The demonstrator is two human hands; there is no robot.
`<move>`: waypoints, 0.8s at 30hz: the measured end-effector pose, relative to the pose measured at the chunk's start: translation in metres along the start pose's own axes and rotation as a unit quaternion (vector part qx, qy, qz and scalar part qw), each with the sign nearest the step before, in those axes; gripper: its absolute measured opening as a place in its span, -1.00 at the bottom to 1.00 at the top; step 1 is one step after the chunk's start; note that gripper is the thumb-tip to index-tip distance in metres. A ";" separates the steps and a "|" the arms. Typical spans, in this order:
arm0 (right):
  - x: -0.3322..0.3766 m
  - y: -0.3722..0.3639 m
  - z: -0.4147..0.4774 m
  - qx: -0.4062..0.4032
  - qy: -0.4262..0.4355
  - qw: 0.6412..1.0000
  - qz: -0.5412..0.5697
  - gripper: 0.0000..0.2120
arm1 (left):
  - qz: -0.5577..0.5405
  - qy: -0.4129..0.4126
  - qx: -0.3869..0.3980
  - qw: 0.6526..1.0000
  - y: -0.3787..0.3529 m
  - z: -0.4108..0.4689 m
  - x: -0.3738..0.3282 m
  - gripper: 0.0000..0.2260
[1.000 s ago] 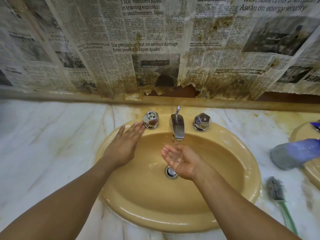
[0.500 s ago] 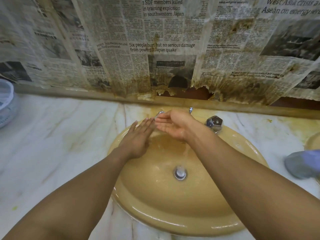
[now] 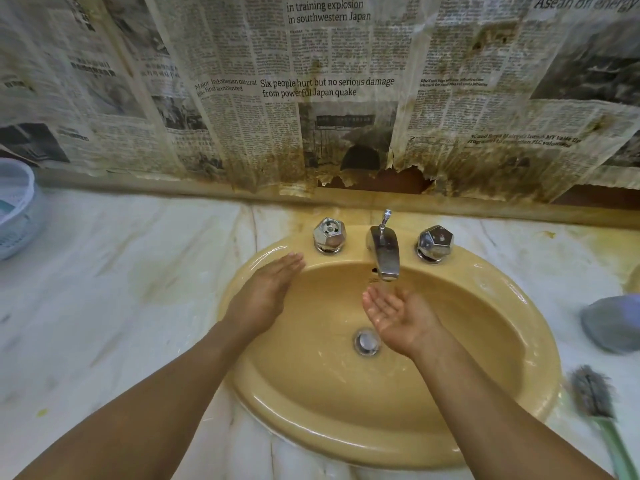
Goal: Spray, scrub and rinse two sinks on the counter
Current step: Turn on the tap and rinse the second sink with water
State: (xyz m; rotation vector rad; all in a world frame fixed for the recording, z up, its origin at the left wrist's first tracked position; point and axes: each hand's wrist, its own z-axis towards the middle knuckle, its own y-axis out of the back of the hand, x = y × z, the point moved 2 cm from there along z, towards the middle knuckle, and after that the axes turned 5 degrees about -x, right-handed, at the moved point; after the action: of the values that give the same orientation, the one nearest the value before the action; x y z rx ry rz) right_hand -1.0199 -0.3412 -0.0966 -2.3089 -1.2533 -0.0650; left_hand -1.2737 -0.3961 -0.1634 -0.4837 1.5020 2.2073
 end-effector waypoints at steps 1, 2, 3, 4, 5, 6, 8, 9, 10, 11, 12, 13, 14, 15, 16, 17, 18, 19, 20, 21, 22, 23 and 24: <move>0.002 -0.003 0.002 0.004 0.000 1.000 0.008 -0.64 | -0.012 0.015 -0.012 1.000 0.003 -0.001 0.000 -0.52; 0.004 -0.006 0.004 0.008 0.000 1.000 0.013 -0.65 | -0.016 0.022 -0.016 0.999 0.005 -0.001 -0.001 -0.53; 0.005 -0.008 0.005 0.012 -0.002 1.000 0.016 -0.67 | -0.013 0.021 -0.012 1.000 0.006 -0.001 -0.001 -0.53; 0.007 -0.009 0.006 0.013 -0.004 1.000 0.019 -0.67 | -0.002 0.010 0.000 1.000 0.006 -0.001 -0.002 -0.52; 0.008 -0.008 0.007 0.011 -0.006 1.000 0.022 -0.67 | 0.019 -0.008 0.017 1.000 0.004 -0.001 -0.001 -0.50; 0.008 -0.008 0.007 0.009 -0.005 1.000 0.022 -0.68 | 0.049 -0.028 0.033 0.998 0.003 -0.001 0.001 -0.46; 0.008 -0.008 0.007 0.005 0.000 1.000 0.020 -0.70 | 0.099 -0.047 0.056 0.992 0.001 0.000 0.004 -0.39; 0.007 -0.007 0.007 0.000 -0.001 1.000 0.020 -0.71 | 0.114 -0.042 0.060 0.991 0.001 -0.001 0.005 -0.38; 0.007 -0.006 0.007 -0.005 -0.005 1.000 0.025 -0.70 | 0.121 -0.034 0.060 0.990 0.002 -0.001 0.005 -0.38; 0.006 -0.004 0.008 -0.009 -0.005 0.999 0.035 -0.70 | 0.127 -0.028 0.058 0.990 0.002 -0.001 0.005 -0.38; 0.006 -0.003 0.008 -0.008 0.000 0.999 0.036 -0.71 | 0.132 -0.023 0.056 0.989 0.002 -0.002 0.004 -0.38; 0.006 -0.002 0.008 -0.001 0.007 1.000 0.024 -0.72 | 0.138 -0.018 0.056 0.989 0.002 -0.003 0.004 -0.37; 0.003 -0.002 0.008 0.007 0.012 1.000 0.001 -0.71 | 0.144 -0.015 0.057 0.988 0.001 -0.004 0.004 -0.36; -0.002 -0.004 0.008 0.013 0.014 1.000 -0.023 -0.71 | 0.149 -0.015 0.058 0.987 0.000 -0.004 0.005 -0.34; -0.009 -0.008 0.008 0.021 0.011 0.999 -0.041 -0.73 | 0.151 -0.013 0.061 0.986 0.000 -0.005 0.006 -0.33; -0.018 -0.014 0.007 0.031 0.002 0.998 -0.054 -0.73 | 0.150 -0.012 0.064 0.987 0.001 -0.005 0.006 -0.32; -0.028 -0.023 0.006 0.049 -0.010 0.997 -0.064 -0.72 | 0.146 -0.013 0.066 0.987 0.002 -0.006 0.007 -0.31; -0.039 -0.034 0.004 0.069 -0.022 0.995 -0.074 -0.70 | 0.142 -0.018 0.066 0.988 0.004 -0.007 0.007 -0.31; -0.050 -0.047 0.003 0.089 -0.033 0.992 -0.081 -0.68 | 0.134 -0.022 0.067 0.989 0.006 -0.008 0.008 -0.33; -0.060 -0.061 -0.001 0.110 -0.043 0.989 -0.092 -0.67 | 0.119 -0.019 0.070 0.990 0.009 -0.009 0.009 -0.38; -0.070 -0.074 -0.004 0.132 -0.044 0.984 -0.114 -0.67 | 0.102 -0.007 0.070 0.992 0.011 -0.011 0.009 -0.42; -0.078 -0.086 -0.007 0.153 -0.036 0.976 -0.152 -0.67 | 0.090 0.005 0.068 0.994 0.013 -0.012 0.010 -0.45; -0.084 -0.096 -0.009 0.168 -0.022 0.966 -0.196 -0.67 | 0.090 0.013 0.064 0.994 0.014 -0.014 0.009 -0.47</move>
State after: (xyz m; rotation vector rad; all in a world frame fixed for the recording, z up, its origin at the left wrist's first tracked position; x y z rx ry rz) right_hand -1.1429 -0.3679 -0.0725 -1.7643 -1.5920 0.0591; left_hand -1.2882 -0.4126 -0.1616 -0.3492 1.7494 2.2254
